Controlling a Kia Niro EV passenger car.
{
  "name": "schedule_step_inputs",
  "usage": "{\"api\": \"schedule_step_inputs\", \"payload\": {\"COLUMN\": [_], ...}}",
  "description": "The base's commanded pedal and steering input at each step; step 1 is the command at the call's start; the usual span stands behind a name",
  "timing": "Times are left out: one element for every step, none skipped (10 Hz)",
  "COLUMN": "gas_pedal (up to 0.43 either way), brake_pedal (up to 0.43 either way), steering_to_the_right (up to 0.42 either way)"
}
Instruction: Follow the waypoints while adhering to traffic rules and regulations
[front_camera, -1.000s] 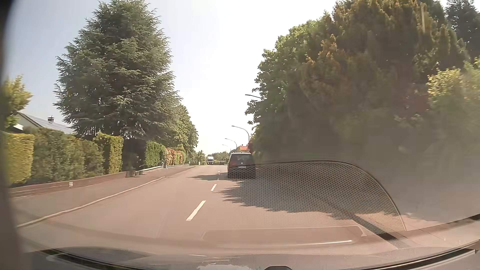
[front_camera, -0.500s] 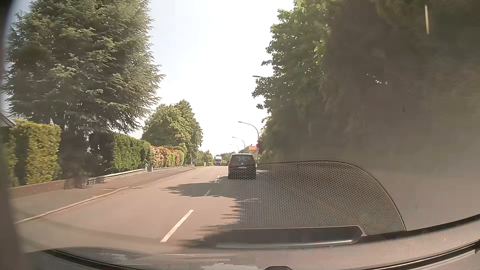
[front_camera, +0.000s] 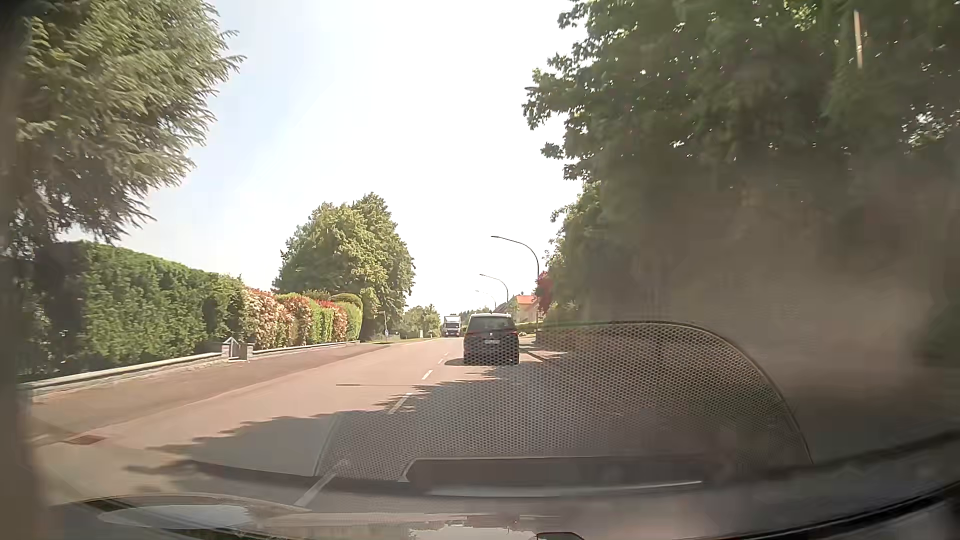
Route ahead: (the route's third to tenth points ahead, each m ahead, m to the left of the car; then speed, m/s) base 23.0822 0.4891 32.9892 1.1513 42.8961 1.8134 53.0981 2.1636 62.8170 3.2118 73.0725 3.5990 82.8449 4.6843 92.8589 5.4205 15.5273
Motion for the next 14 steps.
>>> {"api": "schedule_step_inputs", "payload": {"gas_pedal": [0.209, 0.209, 0.209, 0.209, 0.209, 0.189, 0.189, 0.189, 0.197, 0.197, 0.209, 0.228, 0.228, 0.24], "brake_pedal": [0.0, 0.0, 0.0, 0.0, 0.0, 0.0, 0.0, 0.0, 0.0, 0.0, 0.0, 0.0, 0.0, 0.0], "steering_to_the_right": [-0.018, -0.017, -0.017, -0.017, -0.015, -0.014, -0.012, -0.011, -0.011, -0.01, -0.009, -0.006, -0.005, -0.005]}}
